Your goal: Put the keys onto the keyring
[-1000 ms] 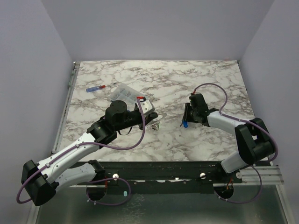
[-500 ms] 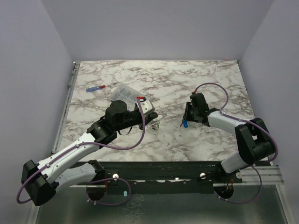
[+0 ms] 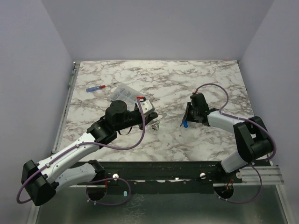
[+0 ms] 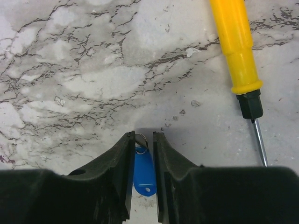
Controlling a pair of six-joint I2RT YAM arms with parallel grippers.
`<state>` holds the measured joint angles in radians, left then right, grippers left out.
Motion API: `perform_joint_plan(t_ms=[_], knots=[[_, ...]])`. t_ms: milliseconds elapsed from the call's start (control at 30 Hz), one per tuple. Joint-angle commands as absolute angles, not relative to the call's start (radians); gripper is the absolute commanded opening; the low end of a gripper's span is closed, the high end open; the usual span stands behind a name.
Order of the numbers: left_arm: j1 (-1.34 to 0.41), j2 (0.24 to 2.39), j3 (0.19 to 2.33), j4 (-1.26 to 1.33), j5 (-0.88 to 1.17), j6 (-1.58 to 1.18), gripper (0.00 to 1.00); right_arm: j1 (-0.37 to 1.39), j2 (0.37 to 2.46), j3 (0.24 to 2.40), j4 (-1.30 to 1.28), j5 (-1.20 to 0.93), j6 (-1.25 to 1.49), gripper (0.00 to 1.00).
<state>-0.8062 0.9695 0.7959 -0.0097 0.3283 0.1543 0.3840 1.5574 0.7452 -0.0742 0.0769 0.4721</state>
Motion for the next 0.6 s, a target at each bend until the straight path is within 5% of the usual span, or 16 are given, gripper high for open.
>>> perform_joint_plan(t_ms=[0,567], knots=[[-0.804,0.959,0.795,0.006,0.317,0.162,0.00,0.376,1.571,0.731,-0.056,0.054,0.482,0.28],[-0.804,0.960,0.795,0.006,0.316,0.163,0.00,0.376,1.521,0.738,-0.082,0.058,0.478,0.01]])
